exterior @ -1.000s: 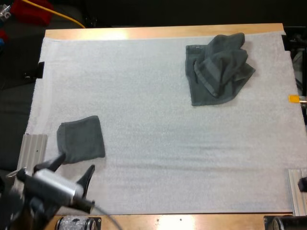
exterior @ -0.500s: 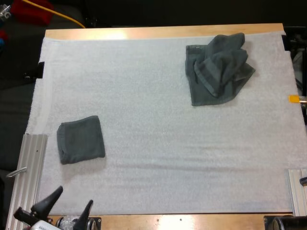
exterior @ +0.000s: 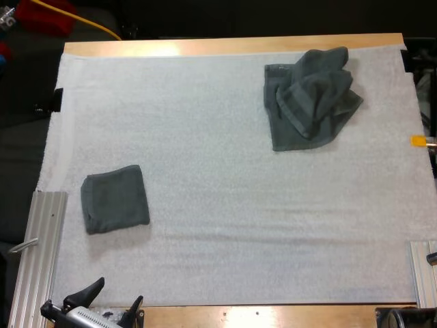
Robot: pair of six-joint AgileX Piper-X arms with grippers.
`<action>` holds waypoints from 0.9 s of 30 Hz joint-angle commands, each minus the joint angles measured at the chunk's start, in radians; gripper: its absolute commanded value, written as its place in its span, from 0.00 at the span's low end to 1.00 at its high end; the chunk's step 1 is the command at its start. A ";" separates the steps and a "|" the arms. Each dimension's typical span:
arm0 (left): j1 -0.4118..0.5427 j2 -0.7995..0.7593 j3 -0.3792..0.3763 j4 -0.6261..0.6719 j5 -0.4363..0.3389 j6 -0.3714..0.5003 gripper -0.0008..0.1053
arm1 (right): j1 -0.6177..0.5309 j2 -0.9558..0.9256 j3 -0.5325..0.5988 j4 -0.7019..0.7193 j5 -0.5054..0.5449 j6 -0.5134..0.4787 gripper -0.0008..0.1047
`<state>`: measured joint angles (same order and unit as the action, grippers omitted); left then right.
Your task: Pick towel from pile, fold and stack
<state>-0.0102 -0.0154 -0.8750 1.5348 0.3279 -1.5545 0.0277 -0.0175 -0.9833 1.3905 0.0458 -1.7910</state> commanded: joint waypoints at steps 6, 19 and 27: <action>0.002 -0.139 0.027 -0.122 0.005 -0.002 0.62 | 0.002 -0.039 0.077 -0.119 -0.004 0.000 0.67; 0.002 -0.137 0.196 -0.461 0.005 -0.004 0.62 | 0.002 -0.036 0.255 -0.436 -0.004 0.000 0.67; 0.002 -0.137 0.301 -0.493 0.005 -0.004 0.62 | 0.002 -0.034 0.341 -0.449 -0.004 0.000 0.67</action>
<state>-0.0102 -0.0135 -0.5738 1.0583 0.3277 -1.5560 0.0277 -0.0157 -0.6412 0.9532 0.0458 -1.7886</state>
